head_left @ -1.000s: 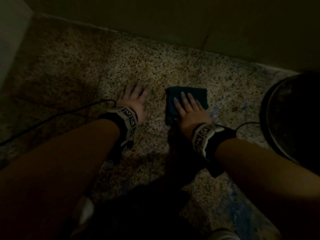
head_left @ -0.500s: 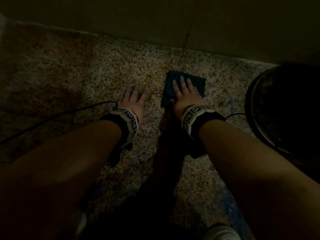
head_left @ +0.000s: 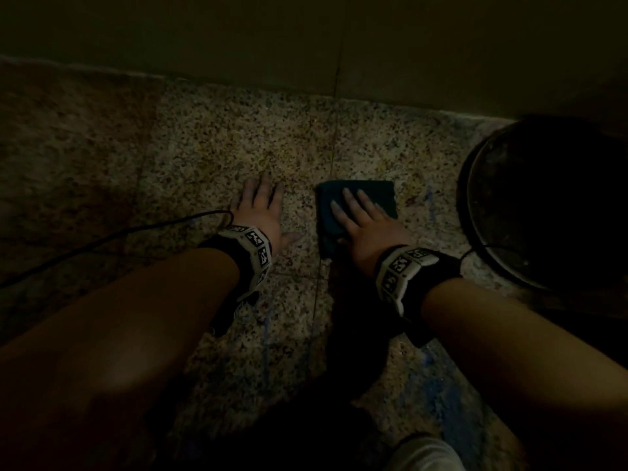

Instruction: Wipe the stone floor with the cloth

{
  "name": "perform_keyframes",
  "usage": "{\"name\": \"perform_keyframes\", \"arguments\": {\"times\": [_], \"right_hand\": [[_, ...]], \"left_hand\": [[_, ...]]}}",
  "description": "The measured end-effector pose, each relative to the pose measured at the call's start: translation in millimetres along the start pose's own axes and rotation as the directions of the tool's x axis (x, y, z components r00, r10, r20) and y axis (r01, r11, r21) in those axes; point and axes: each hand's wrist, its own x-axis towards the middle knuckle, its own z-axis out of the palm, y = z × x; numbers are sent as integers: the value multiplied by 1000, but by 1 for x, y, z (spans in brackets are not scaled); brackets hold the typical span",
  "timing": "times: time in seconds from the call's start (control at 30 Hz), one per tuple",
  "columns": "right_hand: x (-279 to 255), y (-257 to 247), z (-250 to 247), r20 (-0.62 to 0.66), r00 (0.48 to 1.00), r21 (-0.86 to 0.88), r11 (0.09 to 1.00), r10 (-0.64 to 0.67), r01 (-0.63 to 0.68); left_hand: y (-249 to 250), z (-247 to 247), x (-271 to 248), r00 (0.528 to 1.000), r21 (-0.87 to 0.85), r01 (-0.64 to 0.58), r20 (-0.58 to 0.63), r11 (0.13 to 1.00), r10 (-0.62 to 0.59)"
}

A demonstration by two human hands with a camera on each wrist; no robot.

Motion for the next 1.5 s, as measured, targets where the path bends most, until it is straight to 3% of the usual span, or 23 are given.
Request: {"name": "perform_keyframes", "arguments": {"times": [0.3, 0.47, 0.67, 0.8, 1.13, 1.5], "right_hand": [[36, 15, -44, 1, 979, 223, 954, 206, -201], [22, 13, -32, -56, 980, 189, 965, 193, -180], [-15, 26, 7, -35, 990, 117, 984, 138, -133], [-13, 33, 9, -38, 992, 106, 988, 118, -114], [14, 50, -33, -37, 948, 239, 924, 315, -298], [-41, 56, 24, -11, 964, 147, 954, 265, -260]], "left_hand": [[4, 6, -3, 999, 4, 6, -48, 1000, -6], [24, 3, -4, 990, 31, -74, -116, 997, 77], [44, -2, 1, 993, 49, -111, -36, 993, 113], [47, -5, 2, 995, 51, -98, 2, 994, 98], [47, -3, 5, 995, 71, -103, 14, 992, 102], [45, 0, 8, 995, 62, -101, 8, 993, 100]]}}
